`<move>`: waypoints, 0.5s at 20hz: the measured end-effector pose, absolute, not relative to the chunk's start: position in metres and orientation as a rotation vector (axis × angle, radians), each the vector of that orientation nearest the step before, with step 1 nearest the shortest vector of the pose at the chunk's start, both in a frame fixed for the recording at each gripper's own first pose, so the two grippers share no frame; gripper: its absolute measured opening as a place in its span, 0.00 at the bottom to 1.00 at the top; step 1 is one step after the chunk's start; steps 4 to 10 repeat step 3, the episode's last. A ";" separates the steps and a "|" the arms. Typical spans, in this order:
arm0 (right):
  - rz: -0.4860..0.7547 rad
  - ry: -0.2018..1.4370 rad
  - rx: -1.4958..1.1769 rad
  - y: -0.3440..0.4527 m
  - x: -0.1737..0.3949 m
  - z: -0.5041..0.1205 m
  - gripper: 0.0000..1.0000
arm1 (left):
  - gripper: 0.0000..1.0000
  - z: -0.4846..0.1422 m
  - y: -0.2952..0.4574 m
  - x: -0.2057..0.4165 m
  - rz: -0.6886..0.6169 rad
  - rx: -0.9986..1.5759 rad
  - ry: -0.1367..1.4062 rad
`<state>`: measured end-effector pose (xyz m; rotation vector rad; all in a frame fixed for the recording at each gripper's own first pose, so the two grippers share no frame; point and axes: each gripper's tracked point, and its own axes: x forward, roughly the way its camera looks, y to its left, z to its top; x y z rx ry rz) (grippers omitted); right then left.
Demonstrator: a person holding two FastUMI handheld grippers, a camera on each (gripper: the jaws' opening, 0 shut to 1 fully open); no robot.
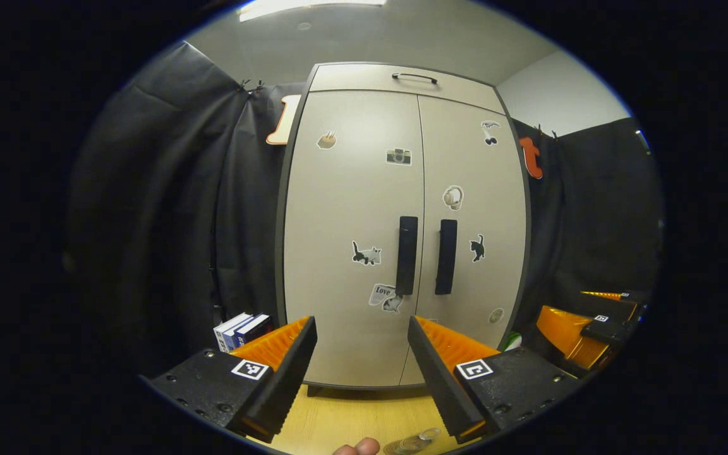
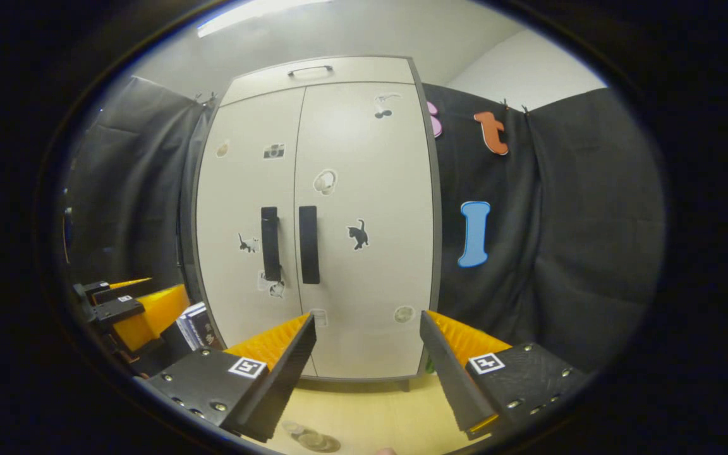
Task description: Grasp the bottle in the cabinet with the left hand and place it on the coaster, then close the right door with the right hand and the left door with the left hand.
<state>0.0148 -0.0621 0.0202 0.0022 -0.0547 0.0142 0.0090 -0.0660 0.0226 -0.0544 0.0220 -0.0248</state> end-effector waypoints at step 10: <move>0.018 -0.054 0.000 -0.062 0.018 0.017 1.00 | 0.92 0.019 -0.066 0.007 -0.021 -0.055 0.028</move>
